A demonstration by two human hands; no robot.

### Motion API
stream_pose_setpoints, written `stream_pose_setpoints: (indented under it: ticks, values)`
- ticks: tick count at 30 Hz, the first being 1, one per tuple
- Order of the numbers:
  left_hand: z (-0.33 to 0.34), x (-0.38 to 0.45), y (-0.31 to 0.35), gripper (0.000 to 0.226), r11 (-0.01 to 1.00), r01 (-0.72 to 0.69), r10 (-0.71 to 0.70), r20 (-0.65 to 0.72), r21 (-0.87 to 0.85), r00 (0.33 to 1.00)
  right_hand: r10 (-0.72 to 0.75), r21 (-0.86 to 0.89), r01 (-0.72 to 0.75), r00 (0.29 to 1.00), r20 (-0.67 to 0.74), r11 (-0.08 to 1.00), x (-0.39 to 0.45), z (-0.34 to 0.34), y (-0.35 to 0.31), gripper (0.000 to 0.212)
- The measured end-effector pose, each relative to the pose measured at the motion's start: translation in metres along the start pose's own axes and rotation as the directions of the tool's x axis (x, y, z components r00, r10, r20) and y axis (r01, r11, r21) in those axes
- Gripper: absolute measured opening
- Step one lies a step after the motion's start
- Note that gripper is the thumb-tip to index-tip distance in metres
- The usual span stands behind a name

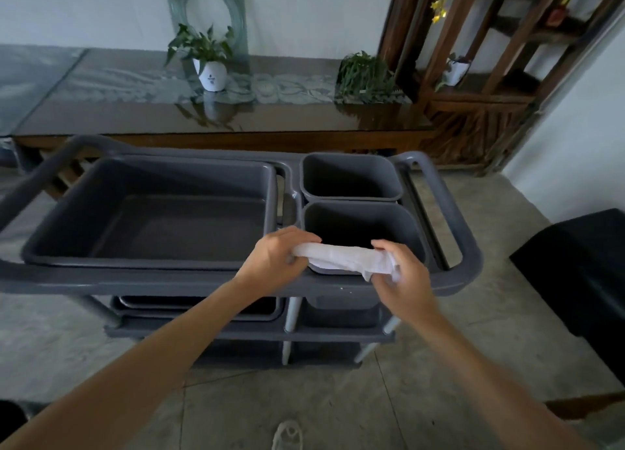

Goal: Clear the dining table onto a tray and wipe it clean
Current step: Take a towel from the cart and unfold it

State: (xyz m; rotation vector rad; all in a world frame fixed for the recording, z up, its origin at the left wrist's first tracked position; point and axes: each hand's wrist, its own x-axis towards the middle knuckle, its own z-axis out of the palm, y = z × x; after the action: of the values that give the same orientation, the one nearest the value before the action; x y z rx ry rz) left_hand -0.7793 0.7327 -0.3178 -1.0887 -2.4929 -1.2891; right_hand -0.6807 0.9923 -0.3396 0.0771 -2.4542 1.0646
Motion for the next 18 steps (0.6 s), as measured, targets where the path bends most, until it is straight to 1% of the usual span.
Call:
stream_pose_setpoints:
  ticks: [3, 6, 9, 11, 13, 15, 16, 18]
  values:
    - [-0.046, -0.014, 0.013, 0.031, 0.978, 0.156, -0.167, -0.077, -0.135, 0.983, -0.035, 0.108, 0.026, 0.996, 0.076, 0.994, 0.025, 0.002, -0.036, 0.044]
    - [-0.092, -0.038, 0.024, 0.025, 0.935, 0.246, -0.296, -0.184, -0.255, 0.937, -0.045, 0.257, -0.010, 0.977, 0.207, 0.966, 0.041, 0.013, -0.081, 0.036]
    - [-0.128, -0.075, 0.033, 0.024, 0.874, 0.326, -0.434, -0.274, -0.361, 0.858, -0.068, 0.364, -0.068, 0.935, 0.348, 0.929, 0.044, 0.037, -0.125, 0.027]
    - [-0.148, -0.106, 0.040, 0.026, 0.858, 0.350, -0.486, -0.370, -0.377, 0.792, -0.110, 0.403, -0.070, 0.907, 0.405, 0.913, 0.038, 0.057, -0.148, 0.024]
    - [-0.164, -0.140, 0.047, 0.026, 0.852, 0.372, -0.514, -0.456, -0.367, 0.727, -0.161, 0.418, -0.049, 0.877, 0.453, 0.907, 0.028, 0.077, -0.170, 0.017]
    - [-0.177, -0.178, 0.055, 0.025, 0.843, 0.414, -0.537, -0.504, -0.344, 0.677, -0.202, 0.385, -0.006, 0.843, 0.498, 0.923, 0.014, 0.098, -0.191, 0.009]
    - [-0.181, -0.197, 0.059, 0.024, 0.831, 0.451, -0.555, -0.507, -0.325, 0.660, -0.226, 0.349, 0.036, 0.822, 0.523, 0.936, 0.007, 0.109, -0.199, 0.007]
    - [-0.183, -0.236, 0.068, 0.021, 0.790, 0.519, -0.613, -0.457, -0.327, 0.645, -0.276, 0.290, 0.121, 0.761, 0.587, 0.949, -0.012, 0.130, -0.217, 0.011]
